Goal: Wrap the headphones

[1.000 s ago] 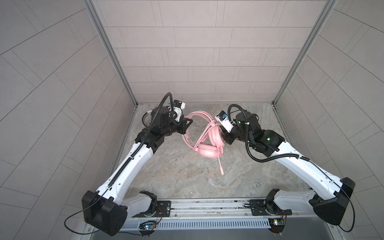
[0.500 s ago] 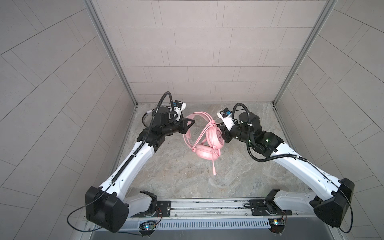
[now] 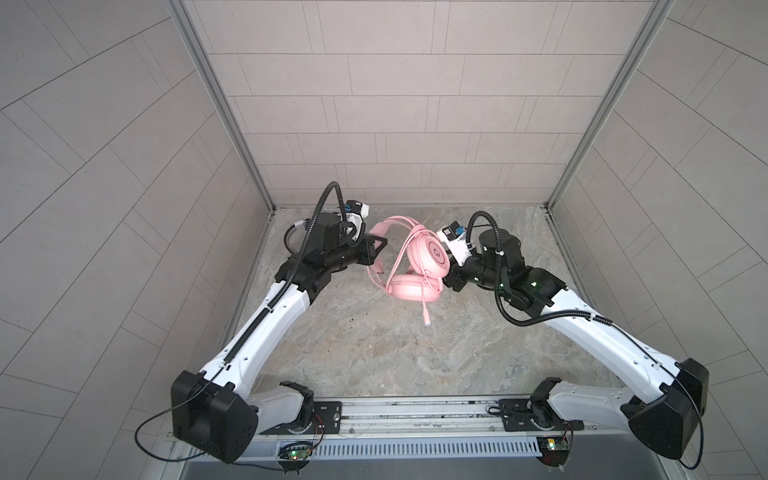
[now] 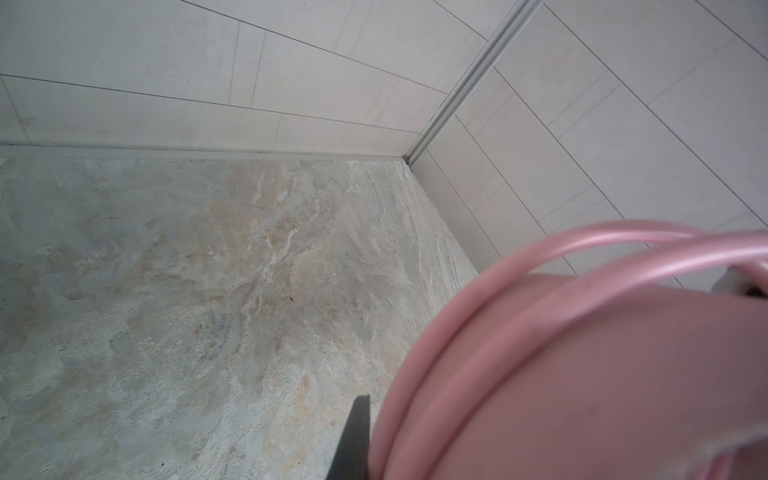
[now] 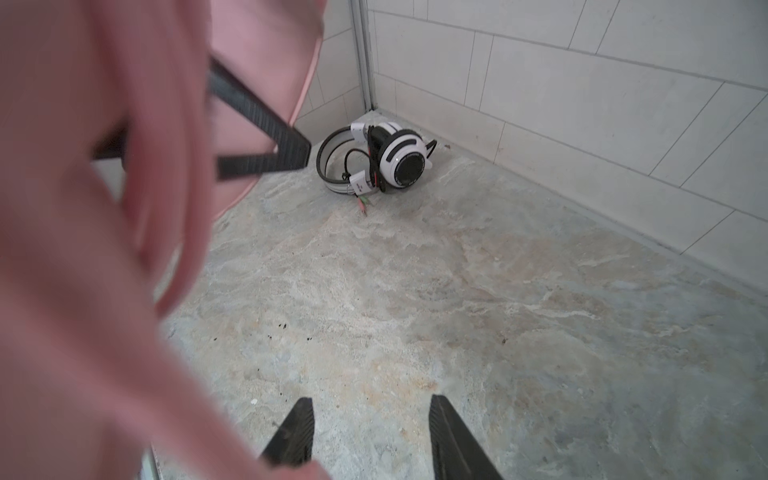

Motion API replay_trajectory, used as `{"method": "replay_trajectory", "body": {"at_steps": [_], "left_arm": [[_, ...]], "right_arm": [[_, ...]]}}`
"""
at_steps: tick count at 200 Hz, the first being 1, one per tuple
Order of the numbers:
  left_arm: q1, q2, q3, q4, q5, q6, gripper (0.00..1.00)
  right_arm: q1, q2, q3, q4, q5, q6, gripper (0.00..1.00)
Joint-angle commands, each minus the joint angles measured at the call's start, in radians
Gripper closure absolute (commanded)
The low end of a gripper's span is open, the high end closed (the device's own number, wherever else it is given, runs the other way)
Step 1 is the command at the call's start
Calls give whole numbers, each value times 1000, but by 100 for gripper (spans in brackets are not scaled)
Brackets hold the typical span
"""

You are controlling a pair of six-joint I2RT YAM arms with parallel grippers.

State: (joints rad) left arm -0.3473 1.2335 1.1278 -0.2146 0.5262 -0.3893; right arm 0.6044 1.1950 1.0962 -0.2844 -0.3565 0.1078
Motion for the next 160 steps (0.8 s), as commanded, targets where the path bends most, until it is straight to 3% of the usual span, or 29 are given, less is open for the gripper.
{"method": "replay_trajectory", "body": {"at_steps": [1, 48, 86, 160], "left_arm": [[1, 2, 29, 16, -137, -74, 98], [2, 33, 9, -9, -301, -94, 97], [2, 94, 7, 21, -332, -119, 98], [1, 345, 48, 89, -524, -224, 97]], "right_arm": [[-10, -50, -37, 4, -13, 10, 48], [-51, -118, -137, 23, 0, 37, 44], [-132, -203, -250, 37, 18, 76, 44], [-155, -300, -409, 90, 86, 164, 47]]}}
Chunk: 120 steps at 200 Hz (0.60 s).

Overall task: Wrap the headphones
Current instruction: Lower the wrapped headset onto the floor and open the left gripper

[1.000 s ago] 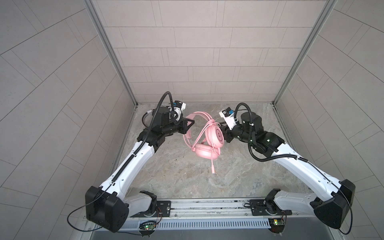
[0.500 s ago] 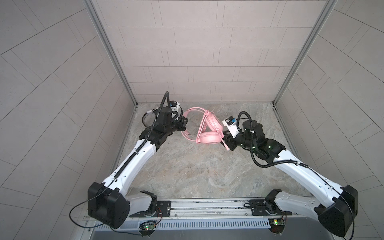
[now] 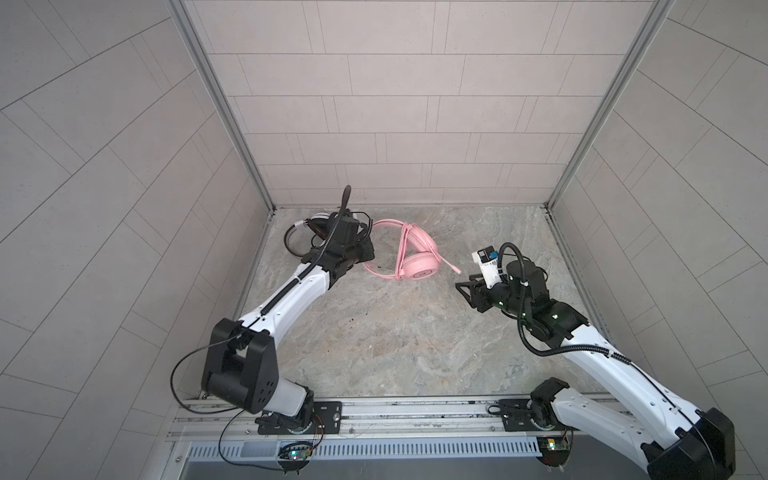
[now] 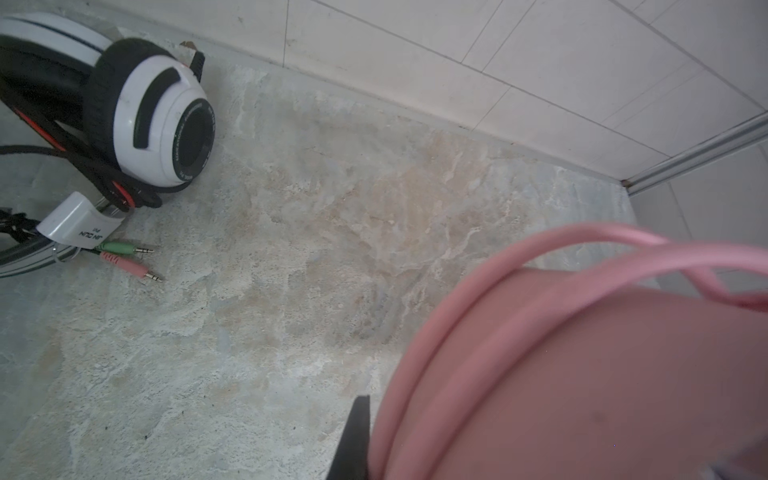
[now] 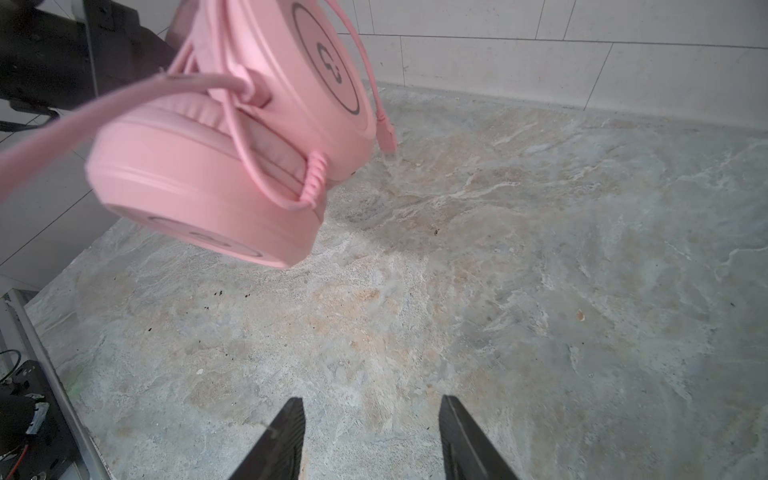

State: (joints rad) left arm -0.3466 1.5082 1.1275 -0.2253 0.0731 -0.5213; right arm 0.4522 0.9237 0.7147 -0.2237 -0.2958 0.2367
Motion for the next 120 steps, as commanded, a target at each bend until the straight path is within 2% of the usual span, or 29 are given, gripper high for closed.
{"method": "replay_trajectory", "body": {"at_steps": [1, 30, 71, 120], "left_arm": [[0, 76, 49, 102, -73, -94, 97], [-4, 241, 100, 156, -91, -142, 96], [-20, 471, 303, 138, -65, -147, 97], [-48, 635, 461, 122, -98, -171, 96]], "right_arm": [[-3, -31, -28, 28, 25, 36, 47], [-3, -88, -25, -3, 24, 45, 47], [-3, -137, -29, -31, 24, 58, 47], [-4, -134, -25, -32, 23, 55, 48]]}}
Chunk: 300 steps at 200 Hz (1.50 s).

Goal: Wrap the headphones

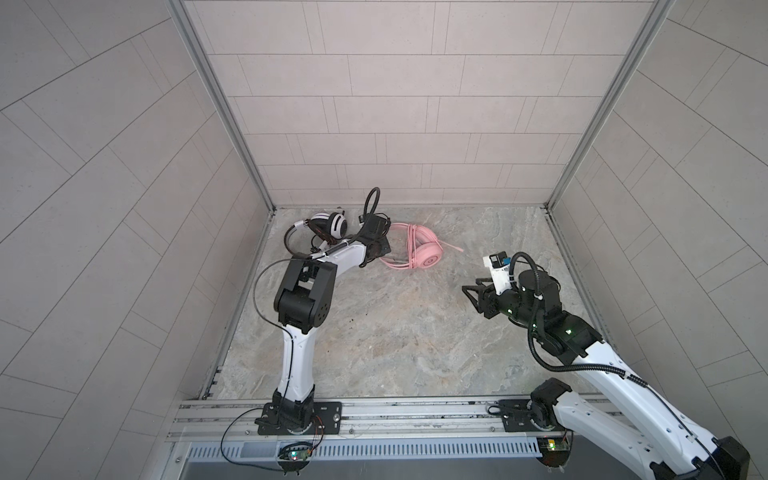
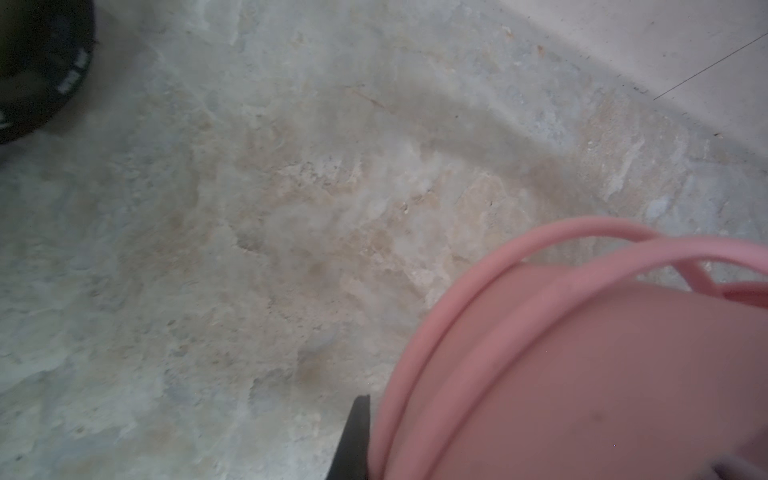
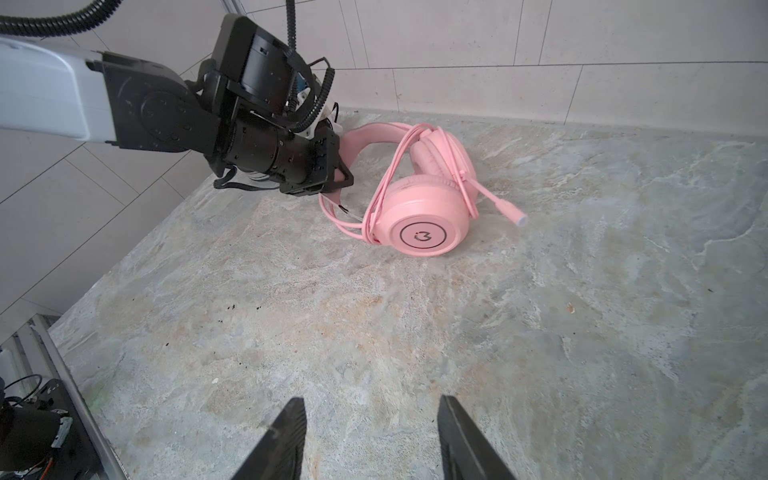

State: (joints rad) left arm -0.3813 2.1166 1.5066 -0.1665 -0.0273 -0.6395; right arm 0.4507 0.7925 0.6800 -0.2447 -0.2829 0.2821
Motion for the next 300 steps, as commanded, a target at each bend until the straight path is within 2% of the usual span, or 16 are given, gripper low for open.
{"method": "replay_trajectory", "body": {"at_steps": [1, 84, 134, 167, 183, 205, 222, 256, 279, 300], "left_arm": [[-14, 29, 85, 63, 3, -54, 96], [-36, 152, 148, 53, 10, -66, 88], [-36, 138, 112, 47, 24, -39, 70], [-36, 91, 97, -11, 9, 29, 58], [-36, 56, 75, -26, -8, 56, 46], [-36, -1, 46, -42, -25, 108, 35], [-35, -58, 18, -53, -52, 144, 33], [-36, -207, -61, -64, -100, 206, 31], [-33, -328, -147, -58, -158, 222, 30], [-16, -456, -276, -10, -179, 237, 31]], "right_arm": [[-3, -3, 11, -11, 10, 9, 48], [-3, -12, -4, -18, 1, 28, 48], [-3, 2, -13, -18, 19, 34, 49], [-5, 36, 3, -93, 149, 46, 50], [-8, 46, 2, -95, 178, 57, 50], [-12, 49, 14, -101, 247, 68, 50], [-33, 56, 34, -119, 340, 90, 50], [-146, 119, 87, -127, 376, 105, 50], [-203, 151, 100, -108, 527, 128, 47], [-238, 169, 60, -3, 681, 123, 45]]}}
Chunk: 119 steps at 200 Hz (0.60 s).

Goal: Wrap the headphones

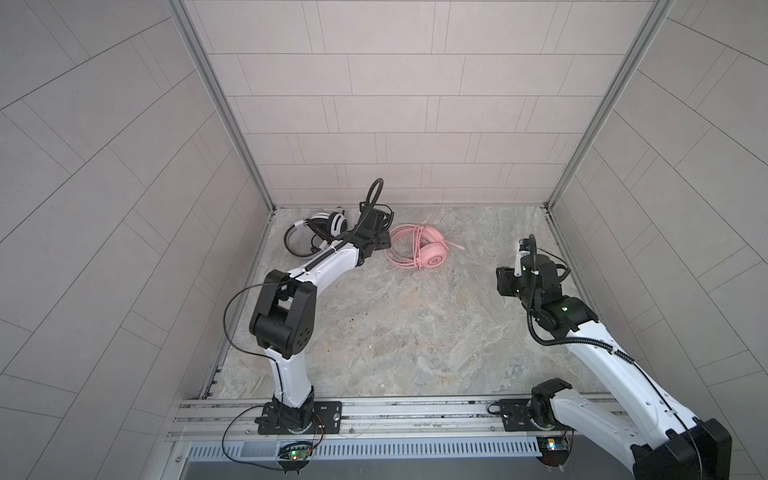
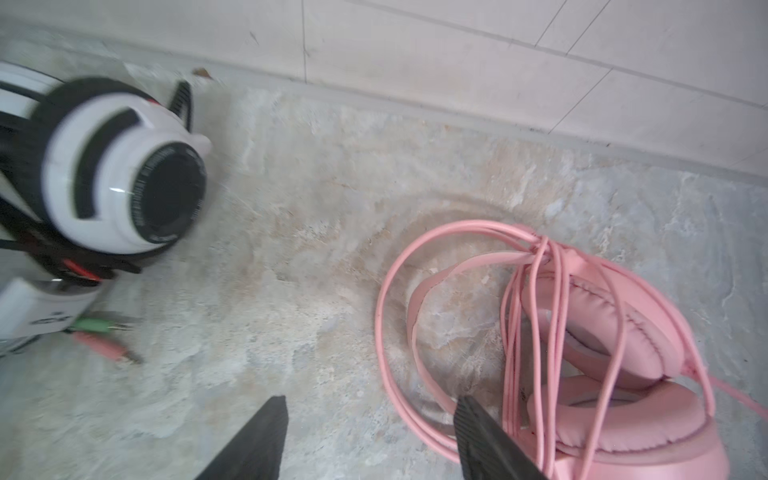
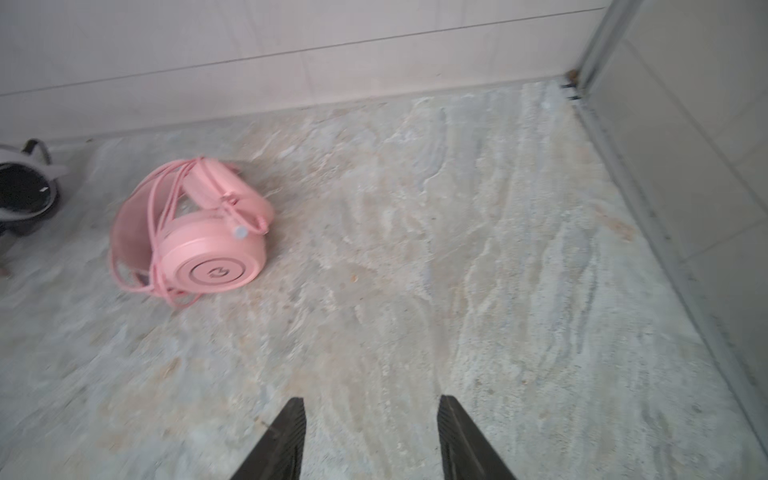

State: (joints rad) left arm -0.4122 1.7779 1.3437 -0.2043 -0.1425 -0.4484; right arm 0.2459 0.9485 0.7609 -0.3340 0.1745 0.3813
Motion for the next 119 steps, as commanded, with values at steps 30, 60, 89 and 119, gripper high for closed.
{"method": "replay_trajectory", "body": {"at_steps": [30, 60, 89, 119], "left_arm": [[66, -329, -384, 215, -122, 51, 32], [150, -536, -667, 390, -191, 60, 32], [240, -644, -824, 439, -288, 34, 31], [279, -683, -955, 600, -355, 19, 30]], "right_arm": [[-71, 84, -136, 335, 372, 49, 41], [-83, 185, -220, 530, 491, -10, 1], [-88, 272, -290, 771, 552, -160, 1], [-99, 420, -341, 993, 540, -261, 1]]}}
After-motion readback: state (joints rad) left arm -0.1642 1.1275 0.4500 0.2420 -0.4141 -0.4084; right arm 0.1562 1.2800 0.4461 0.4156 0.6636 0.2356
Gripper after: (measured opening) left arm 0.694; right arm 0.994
